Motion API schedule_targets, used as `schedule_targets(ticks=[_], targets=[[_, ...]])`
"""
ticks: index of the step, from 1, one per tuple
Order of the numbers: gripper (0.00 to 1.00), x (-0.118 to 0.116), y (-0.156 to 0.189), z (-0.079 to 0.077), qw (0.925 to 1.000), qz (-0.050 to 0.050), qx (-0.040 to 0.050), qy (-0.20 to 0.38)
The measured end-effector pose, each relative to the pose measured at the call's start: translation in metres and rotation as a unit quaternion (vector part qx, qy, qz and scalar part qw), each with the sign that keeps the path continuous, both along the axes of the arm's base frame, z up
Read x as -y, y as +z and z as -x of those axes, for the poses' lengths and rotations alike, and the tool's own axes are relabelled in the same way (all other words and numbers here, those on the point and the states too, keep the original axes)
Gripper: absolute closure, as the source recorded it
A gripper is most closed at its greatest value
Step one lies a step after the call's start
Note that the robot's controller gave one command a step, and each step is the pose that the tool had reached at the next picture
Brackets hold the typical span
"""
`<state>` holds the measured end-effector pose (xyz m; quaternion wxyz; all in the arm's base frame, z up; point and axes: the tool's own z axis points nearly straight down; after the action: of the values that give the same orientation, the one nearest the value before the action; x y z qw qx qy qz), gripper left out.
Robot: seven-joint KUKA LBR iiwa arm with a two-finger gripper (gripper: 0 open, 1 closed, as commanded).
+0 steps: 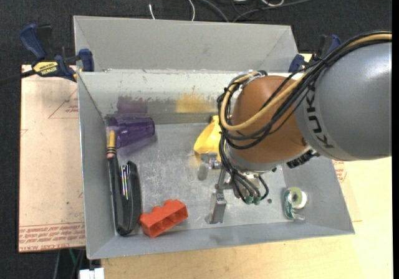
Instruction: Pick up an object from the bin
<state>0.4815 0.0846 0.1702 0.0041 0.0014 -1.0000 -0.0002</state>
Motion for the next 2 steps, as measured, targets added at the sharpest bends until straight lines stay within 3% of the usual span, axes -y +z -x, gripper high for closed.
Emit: schedule_targets(ticks=[1,2], targets=[[0.00,0.000,0.004,-0.002,1.0000,0.000,0.0040,-0.001],[0.00,-0.039,-0.053,-0.008,0.9970,-0.001,0.0049,0.077]])
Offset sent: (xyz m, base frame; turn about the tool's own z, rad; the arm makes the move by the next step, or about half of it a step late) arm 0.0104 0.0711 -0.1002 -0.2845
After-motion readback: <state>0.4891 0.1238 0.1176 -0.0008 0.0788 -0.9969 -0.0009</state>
